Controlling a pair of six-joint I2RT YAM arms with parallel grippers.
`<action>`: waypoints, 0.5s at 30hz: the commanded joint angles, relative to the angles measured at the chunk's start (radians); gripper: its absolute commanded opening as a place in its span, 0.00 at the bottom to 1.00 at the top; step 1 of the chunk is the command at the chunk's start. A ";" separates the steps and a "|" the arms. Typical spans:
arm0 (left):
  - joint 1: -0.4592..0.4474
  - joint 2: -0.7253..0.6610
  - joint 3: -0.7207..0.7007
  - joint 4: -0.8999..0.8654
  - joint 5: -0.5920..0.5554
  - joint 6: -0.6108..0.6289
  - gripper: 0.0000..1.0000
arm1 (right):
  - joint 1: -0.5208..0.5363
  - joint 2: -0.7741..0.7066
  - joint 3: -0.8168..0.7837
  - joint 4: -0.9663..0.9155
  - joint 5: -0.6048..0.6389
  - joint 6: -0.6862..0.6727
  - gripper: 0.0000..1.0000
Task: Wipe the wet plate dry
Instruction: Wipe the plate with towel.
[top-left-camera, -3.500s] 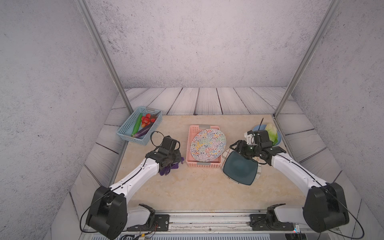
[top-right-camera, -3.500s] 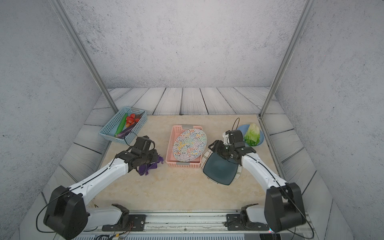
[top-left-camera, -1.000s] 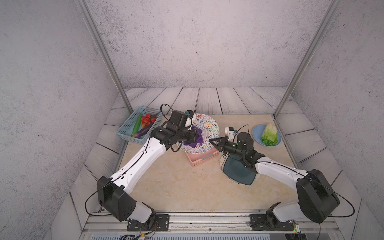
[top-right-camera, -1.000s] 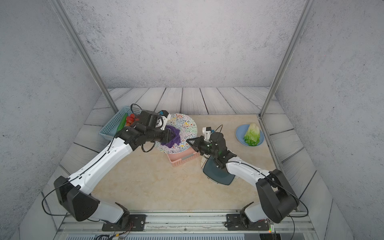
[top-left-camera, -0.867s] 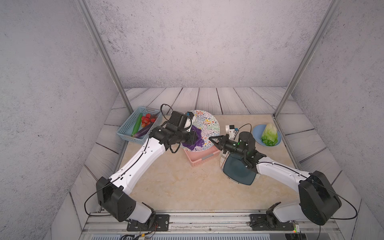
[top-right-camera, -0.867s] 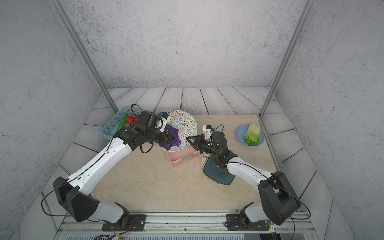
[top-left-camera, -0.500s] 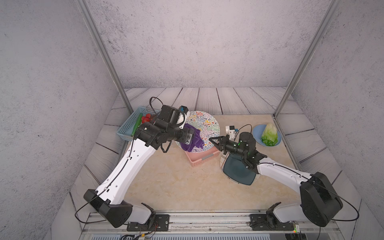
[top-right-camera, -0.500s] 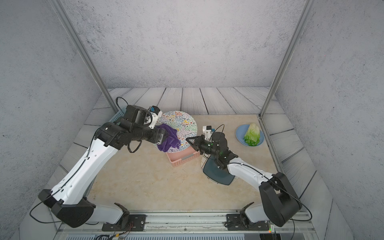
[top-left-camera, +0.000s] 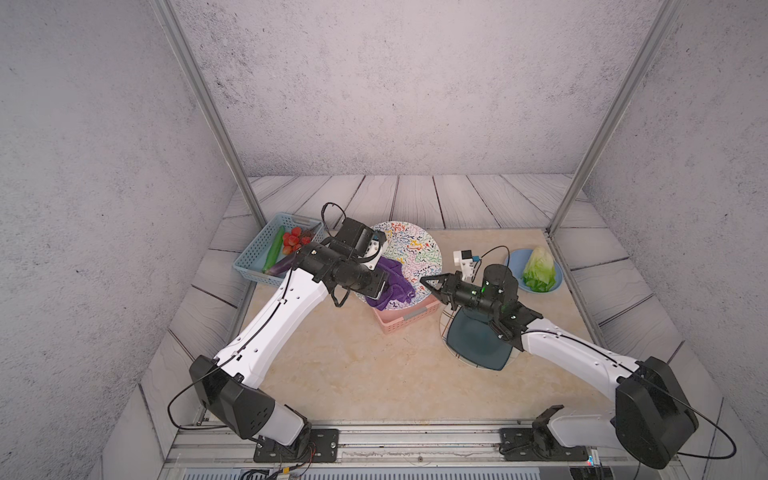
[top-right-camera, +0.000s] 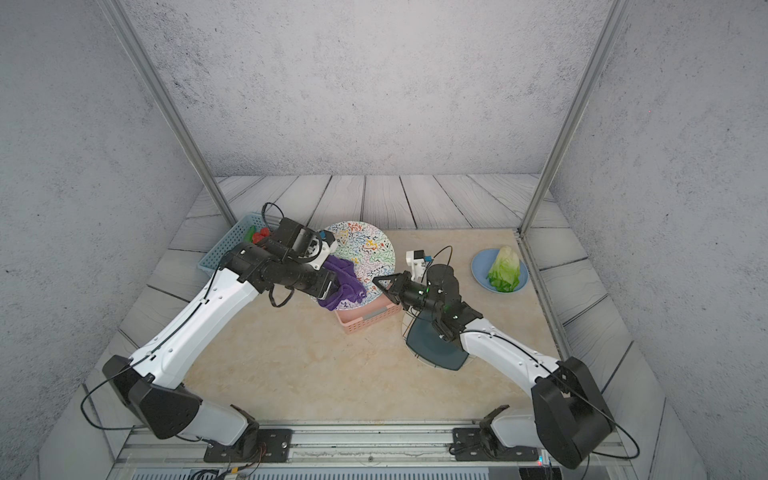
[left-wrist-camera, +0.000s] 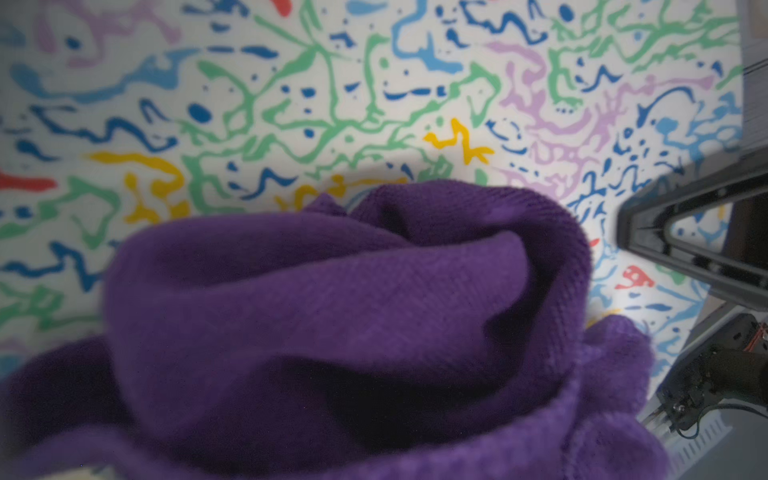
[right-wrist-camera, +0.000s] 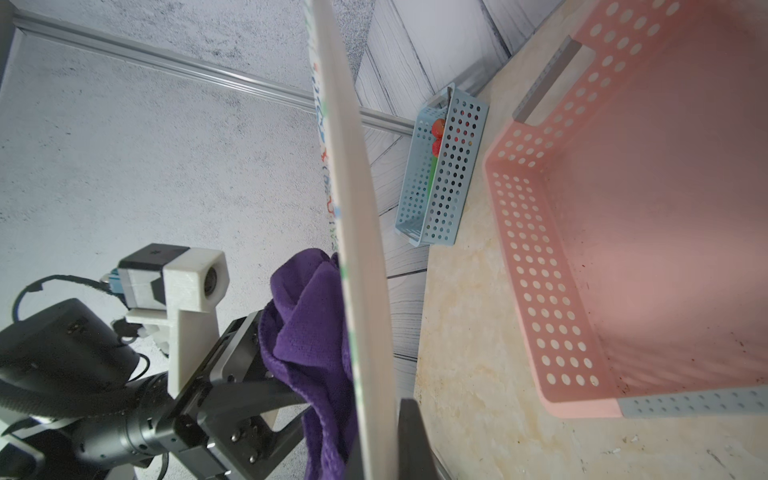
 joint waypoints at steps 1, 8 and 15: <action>-0.028 -0.013 -0.077 0.110 0.094 -0.046 0.29 | 0.016 -0.057 0.072 0.093 -0.027 -0.004 0.00; -0.134 -0.054 -0.217 0.225 0.191 -0.100 0.00 | 0.015 -0.084 0.084 0.092 0.042 0.010 0.00; -0.137 -0.061 -0.205 0.183 -0.041 -0.144 0.00 | 0.014 -0.126 0.090 0.068 0.040 -0.005 0.00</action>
